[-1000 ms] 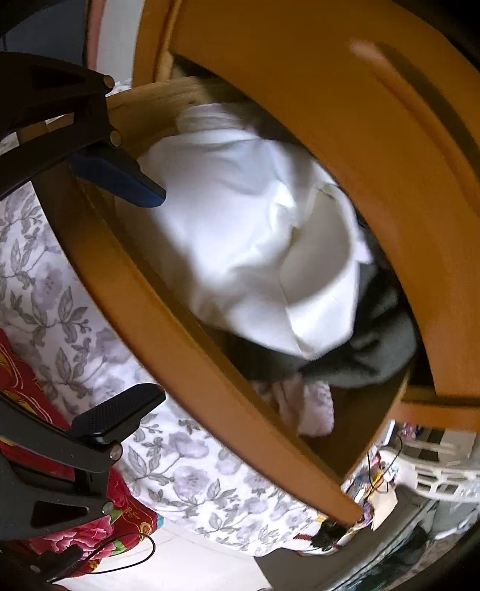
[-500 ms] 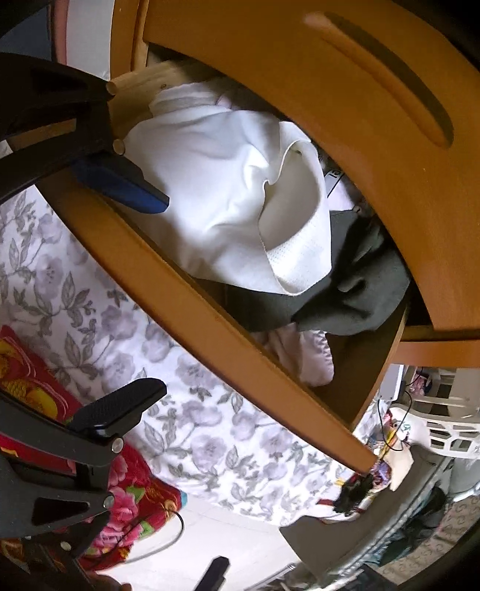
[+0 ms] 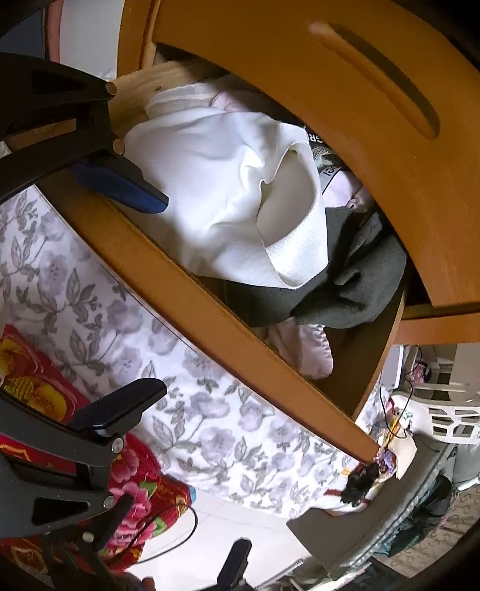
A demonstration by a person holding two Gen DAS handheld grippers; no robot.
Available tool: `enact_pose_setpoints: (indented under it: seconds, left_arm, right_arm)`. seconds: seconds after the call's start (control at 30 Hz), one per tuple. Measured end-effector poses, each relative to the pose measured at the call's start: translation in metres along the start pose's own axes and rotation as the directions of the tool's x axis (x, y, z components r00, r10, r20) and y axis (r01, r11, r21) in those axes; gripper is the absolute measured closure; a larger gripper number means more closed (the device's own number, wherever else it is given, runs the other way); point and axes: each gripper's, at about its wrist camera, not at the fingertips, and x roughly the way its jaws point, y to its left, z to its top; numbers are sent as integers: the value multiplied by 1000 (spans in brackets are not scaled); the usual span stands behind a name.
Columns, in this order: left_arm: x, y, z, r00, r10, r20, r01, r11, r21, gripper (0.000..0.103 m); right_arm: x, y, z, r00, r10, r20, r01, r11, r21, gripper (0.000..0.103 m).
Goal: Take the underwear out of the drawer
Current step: 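Pull the lower drawer further open with the left gripper, then release the drawer with the left gripper and move the right gripper over the clothes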
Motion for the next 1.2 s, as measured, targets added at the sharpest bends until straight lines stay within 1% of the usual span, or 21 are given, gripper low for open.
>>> enact_pose_setpoints:
  seconds: [0.03, 0.13, 0.23, 0.27, 0.4, 0.43, 0.6, 0.7, 0.77, 0.83, 0.87, 0.93, 1.0, 1.03, 1.07, 1.1, 1.13, 1.2]
  left_arm:
    - [-1, -1, -1, 1000, -9, -3, 9, 1000, 6, 12]
    - [-3, -9, -7, 1000, 0, -20, 1, 1000, 31, 12]
    - [-8, -14, -13, 999, -39, -11, 40, 999, 22, 12]
    - [-9, -17, -15, 999, -42, -9, 42, 999, 23, 12]
    - [-11, -28, -24, 1000, 0, -13, 1, 999, 53, 12]
    - [-12, -28, -25, 1000, -1, -10, 1, 999, 50, 12]
    - [-16, -23, -28, 1000, -11, 16, 11, 1000, 4, 12]
    - [-16, -23, -29, 1000, -2, 28, 2, 1000, -10, 12]
    - [-19, -20, -29, 999, 0, 53, 2, 999, -40, 12]
    - [-23, -15, -31, 995, -2, 98, 12, 995, -98, 12]
    - [-25, -13, -33, 993, 10, 119, 6, 991, -135, 12]
    - [-31, -8, -37, 983, 92, 159, -57, 975, -213, 12]
    - [-41, -7, -43, 971, 111, 210, -56, 966, -253, 11]
    - [-50, -7, -48, 959, 125, 255, -49, 957, -287, 11]
    - [-56, -7, -51, 949, 139, 282, -48, 951, -306, 11]
    - [-63, -8, -56, 936, 163, 311, -54, 942, -332, 11]
    - [-67, -8, -60, 928, 181, 325, -59, 934, -352, 11]
    - [-78, -7, -72, 907, 215, 361, -50, 908, -416, 11]
  right_arm:
    - [0, 1, 0, 1000, 2, 0, -2, 1000, -2, 0]
    - [-3, 4, -1, 1000, 5, 6, -5, 1000, -11, 0]
    - [-6, 3, -1, 1000, 4, 11, -4, 1000, -7, 0]
    - [-7, 3, -1, 1000, 2, 13, -2, 1000, -4, 0]
    - [-10, 2, -1, 1000, 0, 19, 0, 1000, -2, 0]
    - [-11, 2, -1, 1000, 0, 21, 0, 1000, 0, 0]
    - [-16, 1, -2, 1000, -3, 28, 3, 1000, 4, 0]
    - [-17, -2, -1, 1000, -7, 30, 6, 1000, 9, 0]
    - [-18, -3, -1, 999, -9, 31, 9, 1000, 15, 0]
    - [-18, -5, 0, 999, -9, 32, 9, 1000, 21, 0]
    - [-18, -6, 0, 999, -10, 32, 9, 1000, 22, 0]
    - [-18, -8, 1, 999, -11, 34, 10, 1000, 25, 0]
    - [-17, -11, 1, 999, -10, 34, 9, 999, 32, 0]
    - [-16, -12, 1, 999, -8, 33, 7, 999, 35, 0]
    - [-16, -13, 1, 999, -9, 32, 8, 999, 35, 0]
    - [-15, -13, 1, 999, -10, 30, 9, 999, 34, 0]
    - [-14, -14, 1, 1000, -13, 27, 12, 999, 31, 0]
    - [-14, -14, 1, 1000, -16, 27, 16, 999, 30, 0]
